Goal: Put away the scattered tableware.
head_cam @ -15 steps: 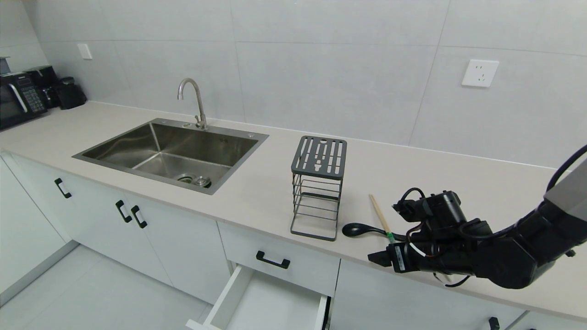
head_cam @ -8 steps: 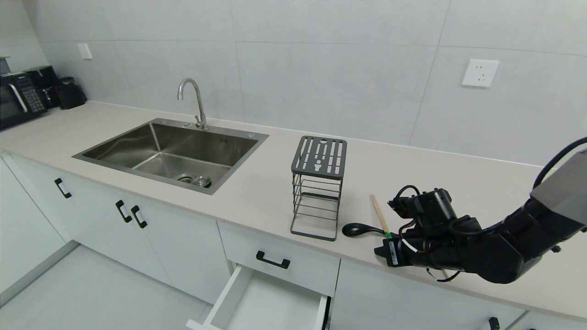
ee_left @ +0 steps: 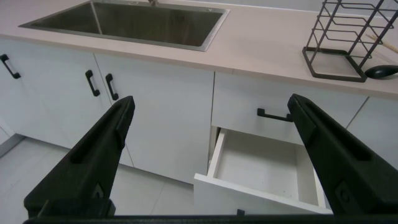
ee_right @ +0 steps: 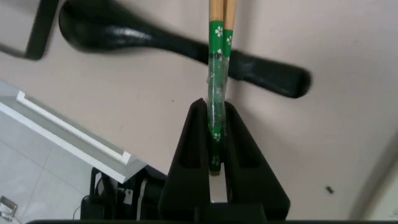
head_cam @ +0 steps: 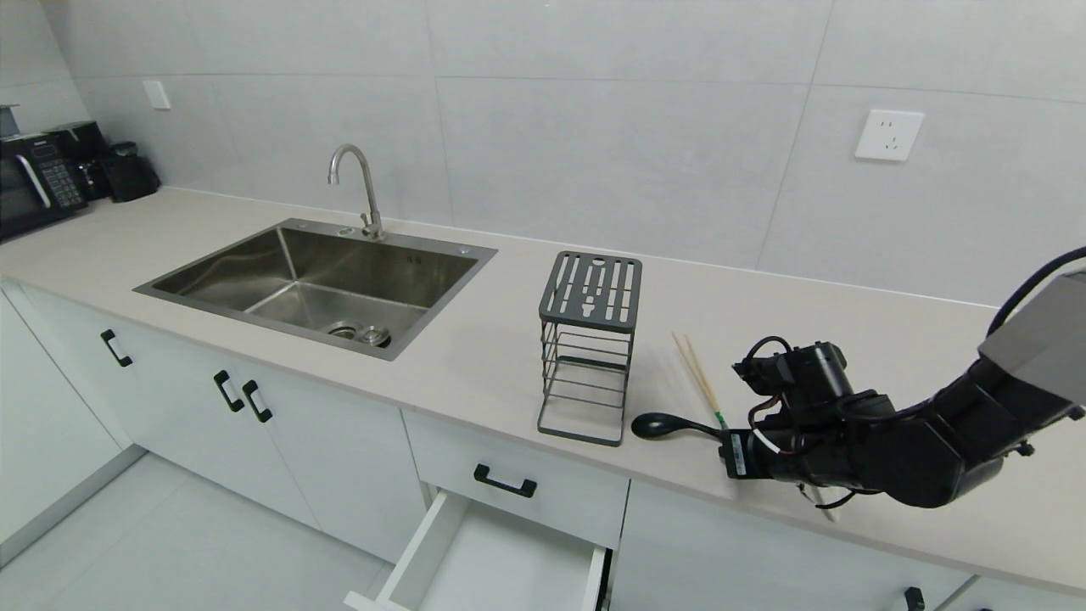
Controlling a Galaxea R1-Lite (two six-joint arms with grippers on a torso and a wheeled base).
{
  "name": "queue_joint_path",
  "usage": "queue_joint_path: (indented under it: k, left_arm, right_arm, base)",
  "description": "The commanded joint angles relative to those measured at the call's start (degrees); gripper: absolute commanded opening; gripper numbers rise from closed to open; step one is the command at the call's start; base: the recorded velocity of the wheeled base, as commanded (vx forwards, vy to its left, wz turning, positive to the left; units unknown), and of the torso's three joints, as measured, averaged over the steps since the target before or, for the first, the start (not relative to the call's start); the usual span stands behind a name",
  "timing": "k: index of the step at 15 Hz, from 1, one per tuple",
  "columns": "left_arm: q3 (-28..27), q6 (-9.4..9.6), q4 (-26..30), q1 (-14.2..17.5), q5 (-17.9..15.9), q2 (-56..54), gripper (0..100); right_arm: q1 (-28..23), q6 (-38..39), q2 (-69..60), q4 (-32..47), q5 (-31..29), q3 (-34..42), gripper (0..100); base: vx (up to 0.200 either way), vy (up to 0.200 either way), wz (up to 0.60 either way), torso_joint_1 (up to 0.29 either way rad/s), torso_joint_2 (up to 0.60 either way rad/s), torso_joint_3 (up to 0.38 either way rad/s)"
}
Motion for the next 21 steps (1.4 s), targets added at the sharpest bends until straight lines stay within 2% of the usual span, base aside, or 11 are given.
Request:
queue_joint_path:
  k: [1,3,8,12,16,18,19,21]
  left_arm:
    - [0.0,-0.01,-0.01,0.01,-0.04,0.07,100]
    - [0.0,-0.01,-0.01,0.01,-0.04,0.07,100]
    - [0.0,-0.01,-0.01,0.01,-0.04,0.07,100]
    - [0.0,-0.01,-0.01,0.01,0.05,0.07,100]
    - [0.0,-0.01,-0.01,0.01,0.05,0.07,100]
    - [0.0,-0.01,-0.01,0.01,-0.04,0.07,100]
    - [0.0,-0.01,-0.01,0.01,-0.04,0.07,100]
    - [0.0,-0.1,-0.01,0.01,-0.04,0.07,100]
  right_arm:
    - [-0.95,0.16,-4.47,-0.16,0.35,0.46,0]
    - [-1.31,0.51,-6.49,-0.07,0.44,0.64,0]
    - [-0.69,0.42,-26.53,-0.16,2.55,8.81,0]
    - [-0.43,-0.72,-37.25,-0.07,4.57,11.54,0]
    - [3.53,-4.5,-47.45,0.02,5.54,15.93,0]
    - [3.62,-6.17,-49.65,0.1,8.17,16.46,0]
    - [3.53,-12.41,-52.55,0.45,13.71,18.04,0]
    - [3.7,-18.12,-53.25,0.54,17.05,20.06,0]
  base:
    - [0.0,0.0,0.0,0.0,0.0,0.0]
    - [0.0,0.0,0.0,0.0,0.0,0.0]
    - [0.0,0.0,0.0,0.0,0.0,0.0]
    - [0.0,0.0,0.0,0.0,0.0,0.0]
    - [0.0,0.0,0.0,0.0,0.0,0.0]
    - [0.0,0.0,0.0,0.0,0.0,0.0]
    - [0.0,0.0,0.0,0.0,0.0,0.0]
    - [0.0,0.0,0.0,0.0,0.0,0.0]
